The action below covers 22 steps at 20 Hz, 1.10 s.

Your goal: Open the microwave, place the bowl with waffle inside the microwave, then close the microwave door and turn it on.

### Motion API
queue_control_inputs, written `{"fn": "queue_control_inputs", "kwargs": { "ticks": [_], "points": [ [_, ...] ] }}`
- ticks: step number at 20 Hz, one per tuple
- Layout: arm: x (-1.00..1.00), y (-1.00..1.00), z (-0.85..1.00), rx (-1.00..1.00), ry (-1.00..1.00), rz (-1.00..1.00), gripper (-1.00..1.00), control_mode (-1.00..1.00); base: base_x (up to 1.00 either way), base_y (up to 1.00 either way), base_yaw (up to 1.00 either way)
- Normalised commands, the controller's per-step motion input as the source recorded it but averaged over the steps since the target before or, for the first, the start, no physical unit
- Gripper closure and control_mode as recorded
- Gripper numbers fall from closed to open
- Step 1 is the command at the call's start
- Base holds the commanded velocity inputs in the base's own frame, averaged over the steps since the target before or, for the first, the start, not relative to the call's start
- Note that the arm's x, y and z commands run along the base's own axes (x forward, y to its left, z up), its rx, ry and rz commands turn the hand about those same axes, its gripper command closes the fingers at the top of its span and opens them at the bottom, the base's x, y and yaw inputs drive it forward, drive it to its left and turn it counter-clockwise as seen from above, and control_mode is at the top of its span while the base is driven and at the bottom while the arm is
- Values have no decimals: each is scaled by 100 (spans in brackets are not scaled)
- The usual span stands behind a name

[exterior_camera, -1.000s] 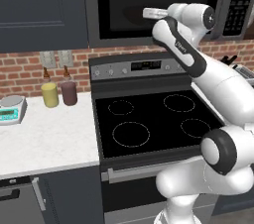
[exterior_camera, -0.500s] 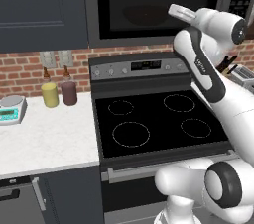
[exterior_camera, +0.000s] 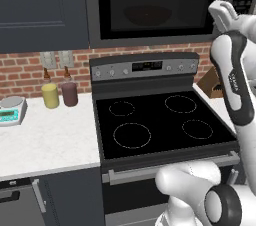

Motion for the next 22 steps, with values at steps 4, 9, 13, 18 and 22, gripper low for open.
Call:
{"fn": "queue_control_inputs", "kwargs": {
  "ticks": [4,9,13,18,22],
  "points": [
    [-2,-97,0,61,24,5,100,-100,0,0,0],
    [0,-89,-3,50,8,3,100,-100,0,0,0],
    [0,-31,-41,23,-1,0,100,-100,0,0,0],
    [11,-1,-54,15,0,0,100,-100,0,0,0],
    [14,0,-35,15,0,0,100,-100,0,0,0]
  ]
}}
